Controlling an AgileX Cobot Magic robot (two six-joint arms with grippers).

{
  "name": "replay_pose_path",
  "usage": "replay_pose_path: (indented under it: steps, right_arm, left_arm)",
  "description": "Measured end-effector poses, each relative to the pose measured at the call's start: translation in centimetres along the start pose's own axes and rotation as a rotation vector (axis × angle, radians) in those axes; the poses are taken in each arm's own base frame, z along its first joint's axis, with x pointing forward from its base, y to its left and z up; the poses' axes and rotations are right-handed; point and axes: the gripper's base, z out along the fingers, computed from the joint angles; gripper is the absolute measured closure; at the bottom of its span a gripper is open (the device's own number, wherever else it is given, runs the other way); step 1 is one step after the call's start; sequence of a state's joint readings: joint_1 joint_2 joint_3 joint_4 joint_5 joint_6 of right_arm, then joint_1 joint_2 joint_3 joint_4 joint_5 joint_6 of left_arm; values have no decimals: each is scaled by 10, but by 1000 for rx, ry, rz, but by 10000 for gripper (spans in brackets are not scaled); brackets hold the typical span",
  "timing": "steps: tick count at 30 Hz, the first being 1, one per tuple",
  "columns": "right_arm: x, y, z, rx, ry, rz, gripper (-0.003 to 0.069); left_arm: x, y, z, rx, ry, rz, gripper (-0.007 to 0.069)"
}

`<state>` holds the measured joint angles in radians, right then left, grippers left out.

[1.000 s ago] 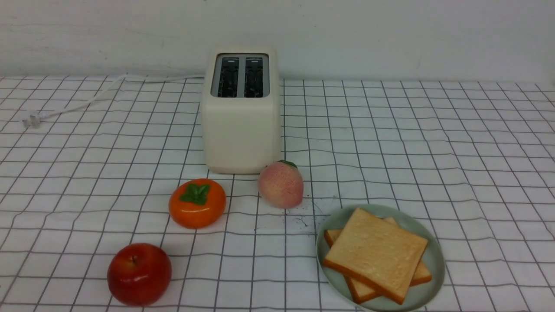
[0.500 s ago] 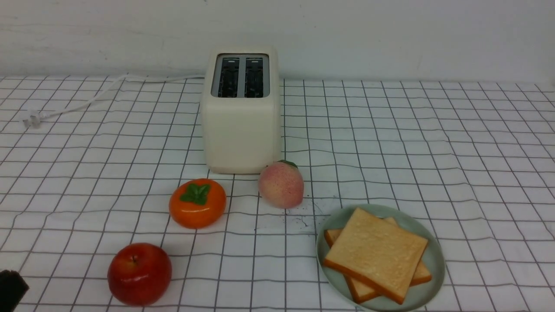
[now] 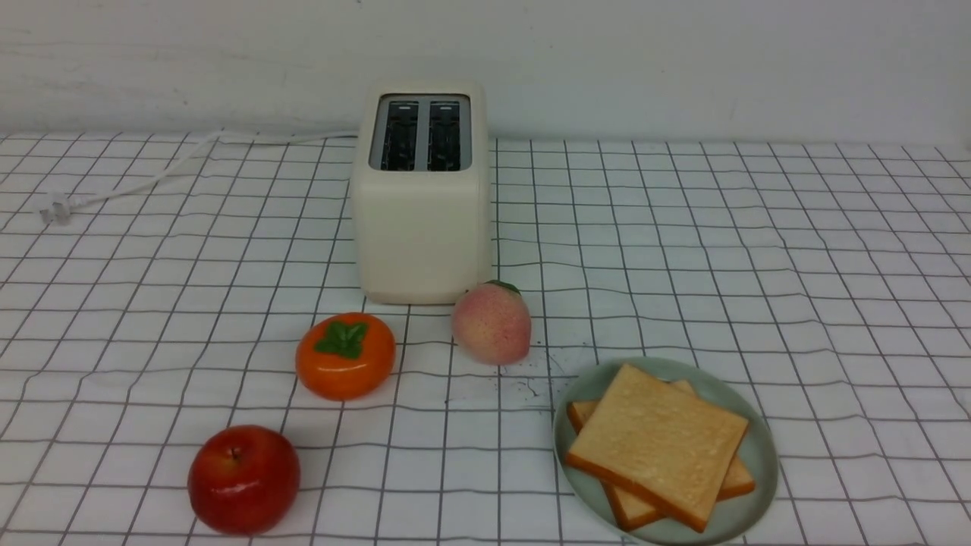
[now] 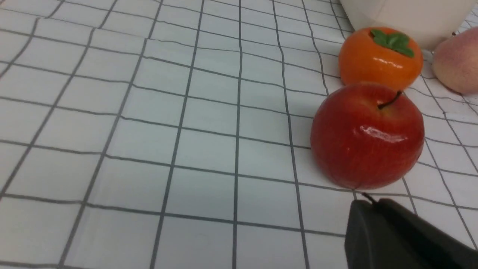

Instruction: Take toasted bread from bread machine on white checkered table place on plate.

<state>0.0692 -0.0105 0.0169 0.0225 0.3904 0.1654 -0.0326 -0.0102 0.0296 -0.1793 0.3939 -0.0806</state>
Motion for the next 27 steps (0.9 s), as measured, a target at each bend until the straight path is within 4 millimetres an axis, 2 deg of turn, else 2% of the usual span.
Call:
replay_pose_path:
  steps: [27]
  right_arm:
    - [0, 0, 0, 0, 0, 1, 570]
  left_arm:
    - [-1, 2, 0, -23, -5, 56, 638]
